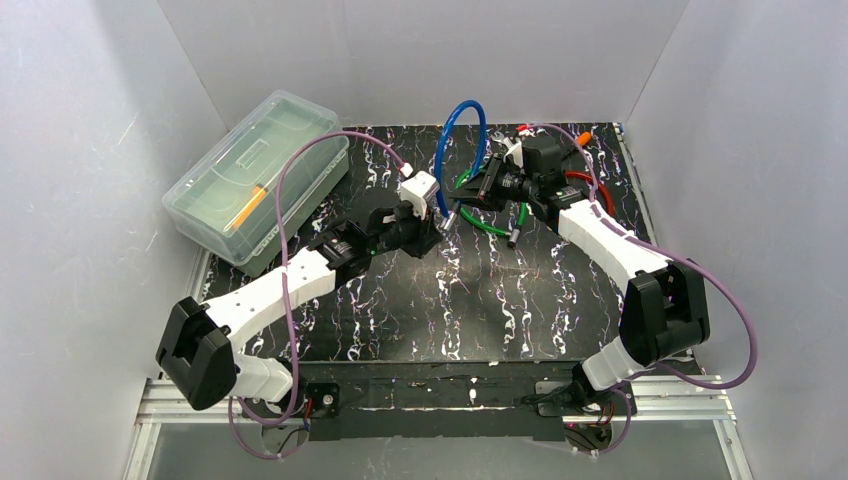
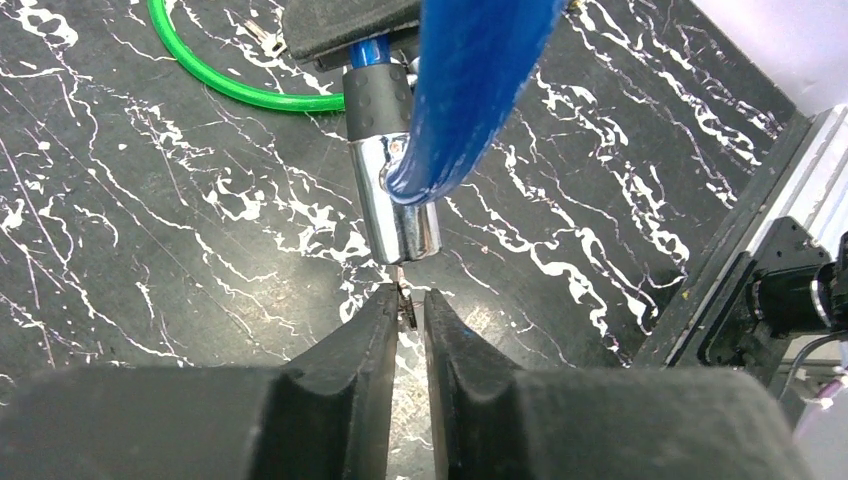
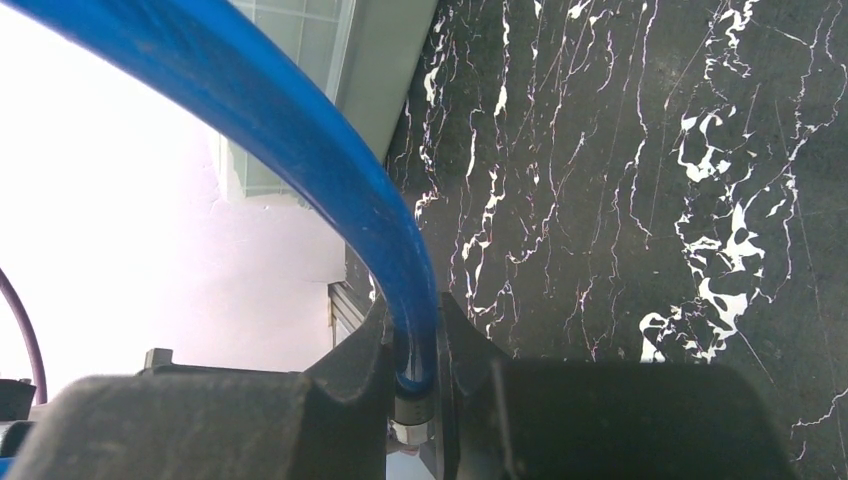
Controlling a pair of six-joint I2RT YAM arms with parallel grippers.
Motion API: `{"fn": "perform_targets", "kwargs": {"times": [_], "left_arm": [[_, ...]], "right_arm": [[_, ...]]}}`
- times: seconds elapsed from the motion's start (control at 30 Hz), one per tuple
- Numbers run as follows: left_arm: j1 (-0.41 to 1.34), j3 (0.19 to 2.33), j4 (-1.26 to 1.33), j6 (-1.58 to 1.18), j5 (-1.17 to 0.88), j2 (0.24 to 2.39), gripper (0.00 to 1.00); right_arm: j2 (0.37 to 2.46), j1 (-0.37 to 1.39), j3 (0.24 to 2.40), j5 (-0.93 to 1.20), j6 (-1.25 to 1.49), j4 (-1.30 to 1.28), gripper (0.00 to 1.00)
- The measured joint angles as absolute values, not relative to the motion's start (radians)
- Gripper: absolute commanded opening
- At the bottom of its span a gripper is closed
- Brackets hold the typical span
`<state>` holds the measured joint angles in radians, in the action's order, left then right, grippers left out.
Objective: Lock with the key
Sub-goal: Lock the lock.
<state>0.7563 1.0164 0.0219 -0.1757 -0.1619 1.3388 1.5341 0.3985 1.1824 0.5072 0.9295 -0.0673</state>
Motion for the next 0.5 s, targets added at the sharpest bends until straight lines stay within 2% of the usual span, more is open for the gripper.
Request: {"fn": "perform_targets", "kwargs": {"times": [0.07,0.5], "left_arm": [[0.759,1.012,0.023,-0.173,-0.158,1.339,0.0],[0.771,0.958,0.081,-0.202,-0.092,1.323,0.0]], "right_arm": [[1.534,0.398,1.182,0.508,0.93,-0.067,0.01],[1.572,0.379,1.279,0.509,0.915,-0.18,0.01]]}}
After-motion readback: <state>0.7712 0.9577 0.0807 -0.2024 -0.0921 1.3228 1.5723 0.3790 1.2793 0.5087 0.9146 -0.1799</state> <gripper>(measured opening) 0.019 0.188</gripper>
